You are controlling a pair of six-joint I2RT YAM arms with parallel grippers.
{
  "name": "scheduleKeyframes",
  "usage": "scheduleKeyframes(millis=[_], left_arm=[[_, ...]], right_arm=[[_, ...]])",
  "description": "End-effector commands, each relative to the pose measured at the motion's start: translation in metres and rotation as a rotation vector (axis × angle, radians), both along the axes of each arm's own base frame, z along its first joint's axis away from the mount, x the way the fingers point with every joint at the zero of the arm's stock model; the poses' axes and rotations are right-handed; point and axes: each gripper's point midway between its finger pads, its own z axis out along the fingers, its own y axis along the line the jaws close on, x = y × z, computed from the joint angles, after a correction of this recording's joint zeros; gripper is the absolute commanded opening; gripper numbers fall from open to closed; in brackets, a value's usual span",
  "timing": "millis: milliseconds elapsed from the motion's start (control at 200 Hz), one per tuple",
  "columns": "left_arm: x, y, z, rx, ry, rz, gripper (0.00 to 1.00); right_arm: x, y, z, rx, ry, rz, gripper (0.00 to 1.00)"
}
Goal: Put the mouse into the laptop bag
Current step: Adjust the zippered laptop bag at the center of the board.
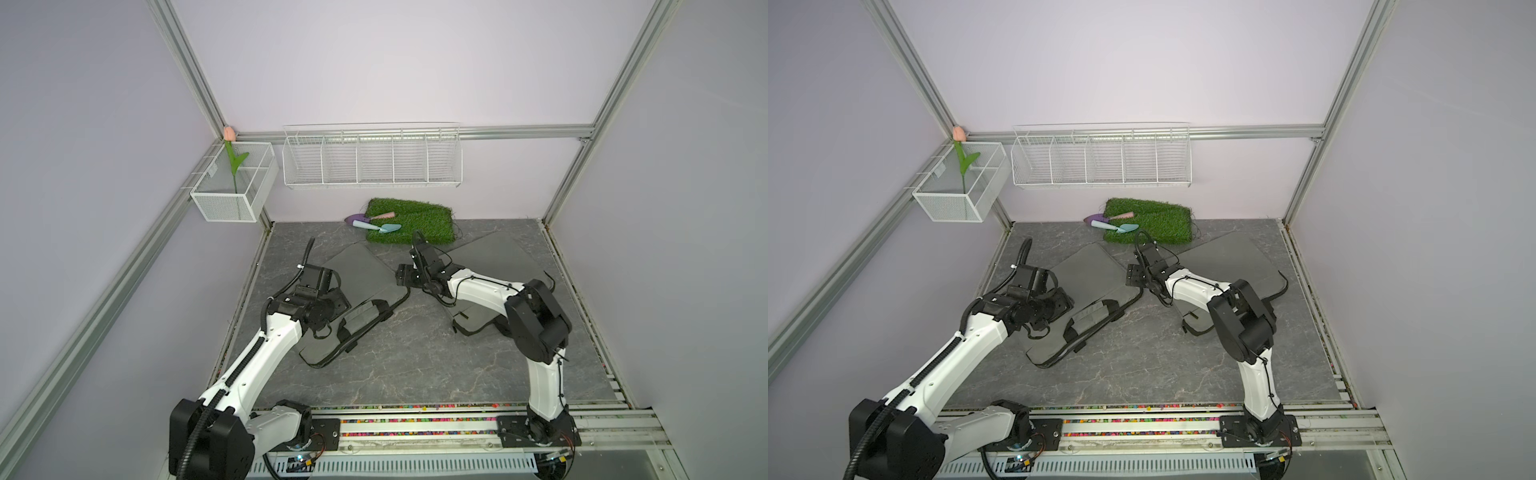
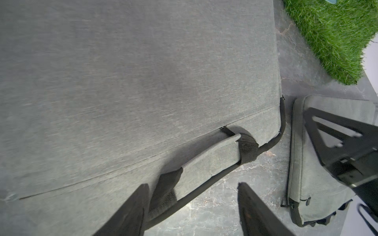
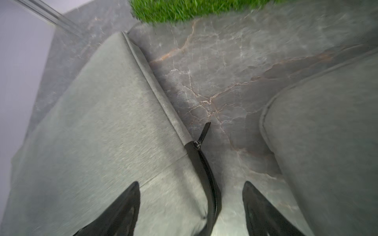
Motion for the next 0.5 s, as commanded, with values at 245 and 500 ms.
scheduleKeyframes(millis=[245, 500], left_arm=[[0.013, -0.026, -0.002, -0.017, -0.009, -0.081, 0.68], [0.016, -0.043, -0.001, -0.025, -0.010, -0.117, 0.67]], right_arm=[[-0.025, -0.002, -0.041, 0.014, 0.107, 0.083, 0.27], [-0.052, -0.013, -0.041, 0.055, 0.114, 0.069, 0.06]])
